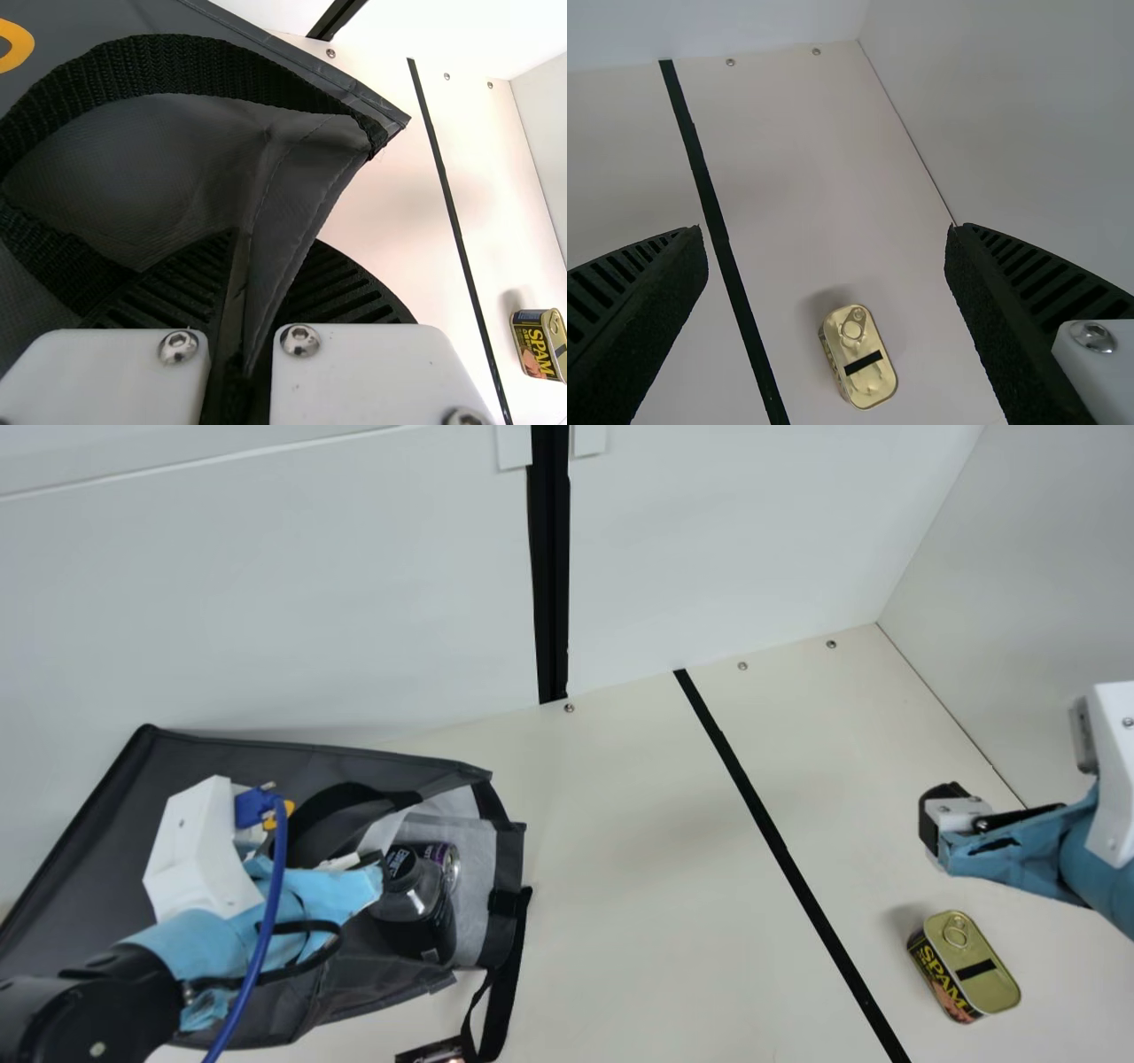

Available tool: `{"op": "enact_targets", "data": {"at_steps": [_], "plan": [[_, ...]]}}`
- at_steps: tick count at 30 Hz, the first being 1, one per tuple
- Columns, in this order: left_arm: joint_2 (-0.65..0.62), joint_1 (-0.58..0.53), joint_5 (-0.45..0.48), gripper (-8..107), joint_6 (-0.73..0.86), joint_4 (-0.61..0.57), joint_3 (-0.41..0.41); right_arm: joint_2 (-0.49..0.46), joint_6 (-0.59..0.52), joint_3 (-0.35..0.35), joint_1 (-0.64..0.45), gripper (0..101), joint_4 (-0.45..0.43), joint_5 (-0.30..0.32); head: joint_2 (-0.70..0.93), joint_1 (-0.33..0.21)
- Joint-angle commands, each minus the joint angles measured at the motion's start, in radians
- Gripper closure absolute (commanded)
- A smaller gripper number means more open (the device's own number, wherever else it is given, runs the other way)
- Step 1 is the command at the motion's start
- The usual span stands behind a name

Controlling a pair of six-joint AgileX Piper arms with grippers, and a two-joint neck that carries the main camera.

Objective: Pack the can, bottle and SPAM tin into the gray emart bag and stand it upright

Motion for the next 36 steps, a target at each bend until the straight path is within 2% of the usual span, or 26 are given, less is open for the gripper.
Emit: {"op": "enact_targets", "data": {"at_steps": [1, 12, 21, 36], "plan": [[0.000, 0.000, 0.000, 107, 0.000, 0.000, 0.000, -0.004, 0.015, -0.012, 0.003, 6, -0.013, 0.030, -0.002, -0.023], [0.000, 0.000, 0.000, 107, 0.000, 0.000, 0.000, -0.034, 0.049, -0.075, 0.003, 6, -0.041, 0.158, -0.002, -0.023], [0.000, 0.000, 0.000, 107, 0.000, 0.000, 0.000, -0.051, 0.022, -0.037, -0.062, 6, 0.004, 0.159, -0.002, -0.023], [0.000, 0.000, 0.000, 107, 0.000, 0.000, 0.000, -0.055, -0.035, -0.045, -0.166, 6, 0.071, 0.159, -0.002, -0.023]]}}
